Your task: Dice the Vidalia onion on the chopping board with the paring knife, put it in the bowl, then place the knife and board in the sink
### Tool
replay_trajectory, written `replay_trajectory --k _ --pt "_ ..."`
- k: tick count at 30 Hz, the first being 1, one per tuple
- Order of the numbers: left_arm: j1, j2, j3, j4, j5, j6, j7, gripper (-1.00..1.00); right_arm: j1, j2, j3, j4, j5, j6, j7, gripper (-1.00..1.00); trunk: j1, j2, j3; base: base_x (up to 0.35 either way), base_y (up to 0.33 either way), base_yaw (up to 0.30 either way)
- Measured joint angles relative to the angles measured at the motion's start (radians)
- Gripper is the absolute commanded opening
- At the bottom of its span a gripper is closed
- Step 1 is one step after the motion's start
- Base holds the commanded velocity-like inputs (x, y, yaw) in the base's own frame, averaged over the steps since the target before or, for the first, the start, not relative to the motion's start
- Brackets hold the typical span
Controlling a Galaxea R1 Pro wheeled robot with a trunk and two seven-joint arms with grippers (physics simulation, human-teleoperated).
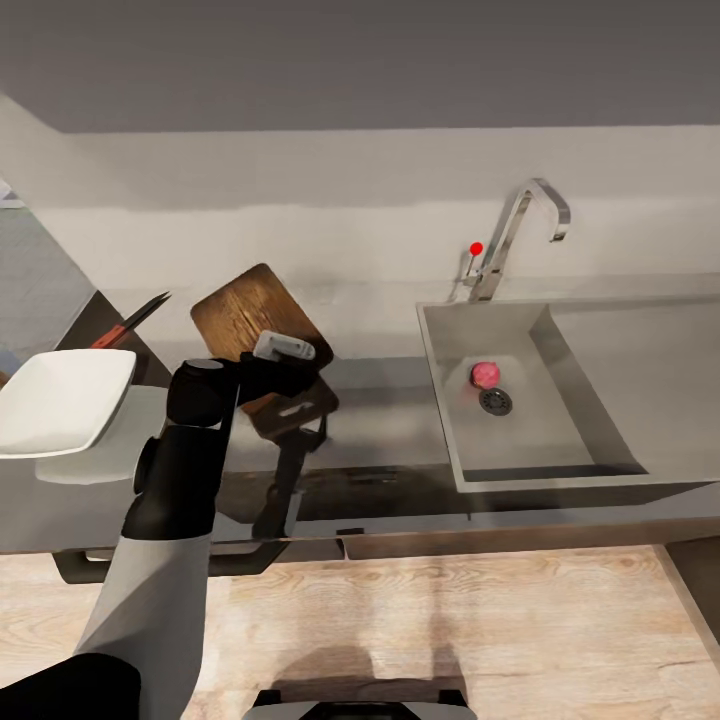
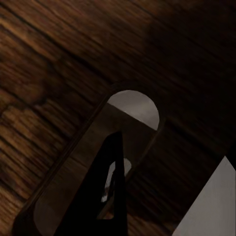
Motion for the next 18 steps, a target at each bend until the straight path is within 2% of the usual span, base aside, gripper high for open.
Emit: replay_trajectory --k 2,11,13,14,15,18 --pt "0.0 0.0 0.0 0.0 0.013 0.002 0.008 -1.0 0.0 0.0 0.0 0.0 0.0 0.0 0.0 1.0 0.0 0.0 0.0 0.0 0.0 0.0" --pt "0.0 0.0 -0.012 0.013 0.006 0.001 0.035 -1.0 0.0 0.0 0.0 0.0 0.0 0.0 0.0 1.0 0.0 0.0 0.0 0.0 0.0 0.0" --pt "0.0 0.0 -0.061 0.029 0.005 0.0 0.127 -1.0 0.0 0.001 0.0 0.0 0.0 0.0 0.0 1.0 0.0 0.0 0.0 0.0 0.0 0.0" --pt "0.0 0.0 -0.101 0.04 0.011 0.002 0.229 -1.0 0.0 0.001 0.0 0.0 0.0 0.0 0.0 1.0 0.0 0.0 0.0 0.0 0.0 0.0" --pt "0.0 0.0 -0.12 0.045 -0.001 -0.001 0.285 -1.0 0.0 0.001 0.0 0.0 0.0 0.0 0.0 1.0 0.0 0.0 0.0 0.0 0.0 0.0" --pt "0.0 0.0 -0.143 0.049 0.033 0.003 0.352 -1.0 0.0 0.001 0.0 0.0 0.0 0.0 0.0 1.0 0.0 0.0 0.0 0.0 0.0 0.0"
